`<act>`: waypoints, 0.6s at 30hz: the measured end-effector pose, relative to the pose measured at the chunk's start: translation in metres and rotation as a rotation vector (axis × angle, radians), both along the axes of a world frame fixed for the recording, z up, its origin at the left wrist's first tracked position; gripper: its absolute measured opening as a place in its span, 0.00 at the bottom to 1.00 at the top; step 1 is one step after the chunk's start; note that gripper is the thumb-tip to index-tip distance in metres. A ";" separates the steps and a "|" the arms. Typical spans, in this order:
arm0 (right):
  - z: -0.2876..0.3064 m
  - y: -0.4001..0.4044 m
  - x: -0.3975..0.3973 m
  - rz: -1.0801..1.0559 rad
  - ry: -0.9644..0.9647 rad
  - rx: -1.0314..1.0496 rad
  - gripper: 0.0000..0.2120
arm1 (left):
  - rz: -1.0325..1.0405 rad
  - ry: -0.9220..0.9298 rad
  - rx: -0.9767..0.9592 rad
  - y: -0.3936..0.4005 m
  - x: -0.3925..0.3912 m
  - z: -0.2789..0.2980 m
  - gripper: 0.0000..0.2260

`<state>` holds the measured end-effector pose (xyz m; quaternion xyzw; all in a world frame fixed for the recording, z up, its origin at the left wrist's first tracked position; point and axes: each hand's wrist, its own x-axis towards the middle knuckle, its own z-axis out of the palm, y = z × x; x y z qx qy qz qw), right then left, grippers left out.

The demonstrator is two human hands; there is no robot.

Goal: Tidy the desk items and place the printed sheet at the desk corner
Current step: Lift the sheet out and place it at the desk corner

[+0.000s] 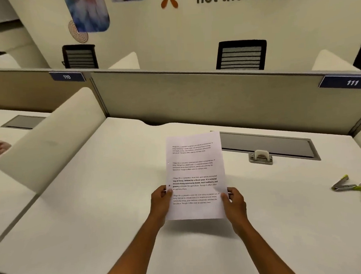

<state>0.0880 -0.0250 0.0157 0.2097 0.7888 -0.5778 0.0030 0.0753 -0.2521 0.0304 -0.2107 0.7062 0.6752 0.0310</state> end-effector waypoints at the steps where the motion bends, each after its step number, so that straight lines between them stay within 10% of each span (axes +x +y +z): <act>1: -0.002 -0.003 -0.001 -0.016 -0.008 0.001 0.11 | -0.017 -0.002 0.021 -0.003 -0.002 -0.001 0.07; 12: -0.010 -0.074 -0.018 -0.224 -0.075 -0.020 0.12 | -0.434 -0.067 0.230 -0.093 -0.049 -0.016 0.16; 18: -0.016 -0.140 -0.044 -0.279 -0.117 0.002 0.14 | -0.484 -0.078 0.016 -0.161 -0.080 -0.026 0.23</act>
